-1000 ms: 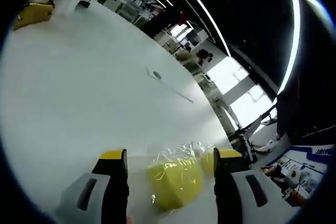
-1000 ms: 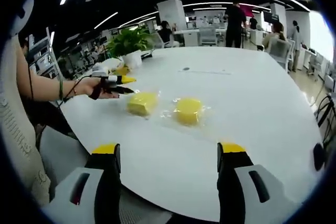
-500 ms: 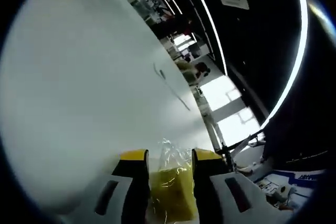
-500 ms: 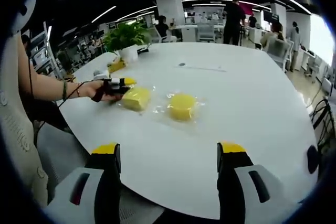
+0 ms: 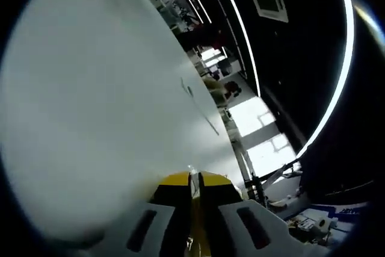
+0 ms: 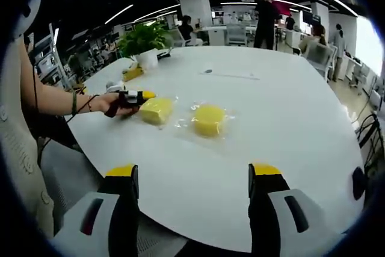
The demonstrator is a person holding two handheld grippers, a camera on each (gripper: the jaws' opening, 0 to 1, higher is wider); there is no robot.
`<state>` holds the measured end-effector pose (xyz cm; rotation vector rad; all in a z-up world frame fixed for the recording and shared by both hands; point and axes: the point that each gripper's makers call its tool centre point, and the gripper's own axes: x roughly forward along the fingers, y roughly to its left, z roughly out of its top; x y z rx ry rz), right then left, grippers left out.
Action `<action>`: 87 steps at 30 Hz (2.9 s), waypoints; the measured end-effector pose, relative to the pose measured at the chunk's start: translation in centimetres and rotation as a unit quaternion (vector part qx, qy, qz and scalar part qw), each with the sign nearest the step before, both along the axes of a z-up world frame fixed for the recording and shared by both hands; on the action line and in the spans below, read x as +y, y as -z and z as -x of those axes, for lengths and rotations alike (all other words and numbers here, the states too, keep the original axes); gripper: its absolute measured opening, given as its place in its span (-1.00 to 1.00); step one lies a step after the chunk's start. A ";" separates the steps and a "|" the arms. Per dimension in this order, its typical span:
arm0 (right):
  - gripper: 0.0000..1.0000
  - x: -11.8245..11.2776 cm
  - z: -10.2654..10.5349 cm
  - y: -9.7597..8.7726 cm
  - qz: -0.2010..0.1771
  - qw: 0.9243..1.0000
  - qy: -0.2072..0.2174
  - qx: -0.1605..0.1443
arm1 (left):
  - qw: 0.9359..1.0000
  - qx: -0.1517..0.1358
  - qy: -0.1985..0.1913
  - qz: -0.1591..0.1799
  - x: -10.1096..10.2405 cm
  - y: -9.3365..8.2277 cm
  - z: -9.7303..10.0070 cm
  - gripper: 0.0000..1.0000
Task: Compare the silicone blocks by pressing each to a similar depth, holding the contact briefly, and releasing to observe deformation and rebound differences across the visible hardness samples.
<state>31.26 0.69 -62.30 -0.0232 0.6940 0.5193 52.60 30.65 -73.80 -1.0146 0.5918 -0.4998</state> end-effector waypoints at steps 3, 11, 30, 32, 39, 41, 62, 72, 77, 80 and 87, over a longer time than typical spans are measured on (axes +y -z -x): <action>0.37 -0.1 0.0 0.0 0.001 1.000 0.000 0.000 | 1.000 -0.003 0.000 -0.004 -0.1 -0.3 0.1 -1.00; 0.37 0.0 0.4 -0.2 -0.002 1.000 0.002 -0.004 | 0.993 -0.071 0.036 -0.088 -0.9 -3.1 0.1 -1.00; 0.36 1.0 1.5 -1.8 -0.024 0.999 -0.010 -0.043 | 0.951 -0.163 0.100 -0.243 -5.9 -10.4 3.9 -1.00; 0.36 1.1 1.7 -1.9 -0.025 0.999 -0.013 -0.047 | 0.950 -0.177 0.104 -0.237 -6.6 -11.5 4.6 -1.00; 0.36 1.5 2.6 -2.7 -0.029 0.997 -0.023 -0.063 | 0.946 -0.191 0.119 -0.234 -7.9 -13.0 6.1 -1.00; 0.37 1.5 2.9 -3.1 -0.031 0.997 -0.024 -0.067 | 0.946 -0.191 0.122 -0.232 -8.1 -13.3 6.4 -1.00; 0.41 2.7 4.4 -6.7 -0.067 0.990 -0.035 -0.120 | 0.931 -0.264 0.171 -0.184 -9.9 -20.9 9.9 -1.00; 0.43 3.8 3.4 -8.6 -0.056 0.985 -0.087 -0.142 | 0.900 -0.307 0.223 -0.215 -10.5 -23.7 12.4 -1.00; 0.43 5.0 2.2 -9.7 -0.043 0.979 -0.128 -0.152 | 0.867 -0.332 0.271 -0.256 -10.9 -24.1 13.7 -1.00; 0.43 5.9 1.0 -10.7 -0.040 0.974 -0.150 -0.163 | 0.844 -0.353 0.290 -0.281 -11.3 -24.6 14.3 -1.00; 0.43 9.0 -1.9 -12.2 -0.030 0.960 -0.212 -0.180 | 0.803 -0.388 0.325 -0.316 -12.3 -25.9 15.0 -1.00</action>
